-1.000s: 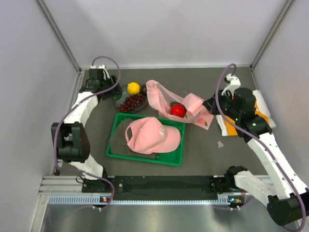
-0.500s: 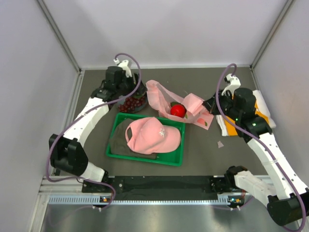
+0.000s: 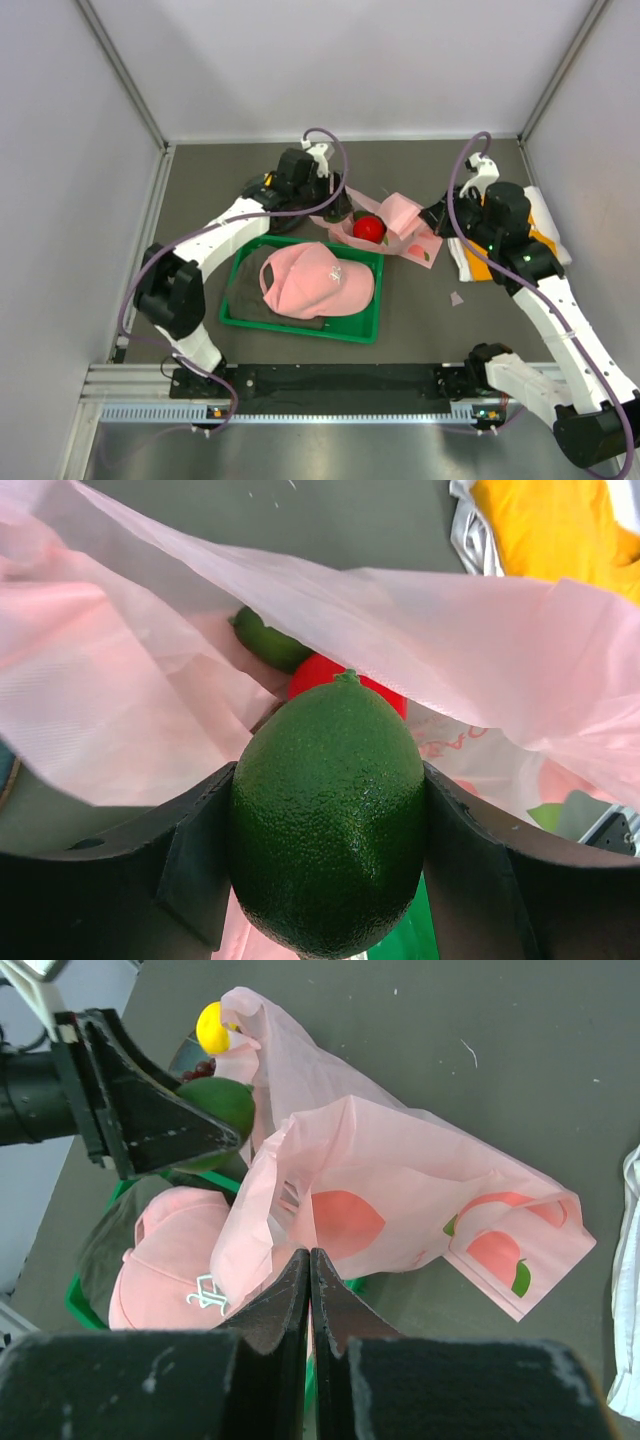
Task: Place the fruits into the plastic bag
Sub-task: Place the fake fruit in the plastic bag, then pick up the fake fruit from the plate.
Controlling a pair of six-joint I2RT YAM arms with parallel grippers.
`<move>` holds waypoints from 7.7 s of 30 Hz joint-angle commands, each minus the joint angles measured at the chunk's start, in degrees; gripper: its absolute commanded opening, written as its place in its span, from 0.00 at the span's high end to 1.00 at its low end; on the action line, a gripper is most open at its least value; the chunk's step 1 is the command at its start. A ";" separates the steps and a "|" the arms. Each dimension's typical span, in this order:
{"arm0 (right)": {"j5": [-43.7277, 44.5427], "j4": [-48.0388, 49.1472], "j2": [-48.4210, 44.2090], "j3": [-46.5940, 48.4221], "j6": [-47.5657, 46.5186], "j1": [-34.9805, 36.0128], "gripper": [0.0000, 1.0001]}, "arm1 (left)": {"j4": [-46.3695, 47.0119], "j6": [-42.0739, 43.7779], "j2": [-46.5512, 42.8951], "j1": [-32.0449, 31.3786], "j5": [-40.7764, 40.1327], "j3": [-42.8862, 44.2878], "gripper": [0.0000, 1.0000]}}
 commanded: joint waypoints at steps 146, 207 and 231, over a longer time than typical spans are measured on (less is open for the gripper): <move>0.87 2.78 0.18 -0.40 0.53 -0.38 1.00 | -6.52 16.60 14.76 15.25 -20.04 5.33 0.01; 0.43 2.69 -0.61 -0.75 0.88 -0.38 1.00 | -9.86 17.05 0.26 15.25 -21.36 -2.23 1.00; -0.10 3.05 -0.70 -0.66 1.32 -0.29 1.00 | -8.54 16.34 -14.24 15.25 -19.16 -2.06 1.00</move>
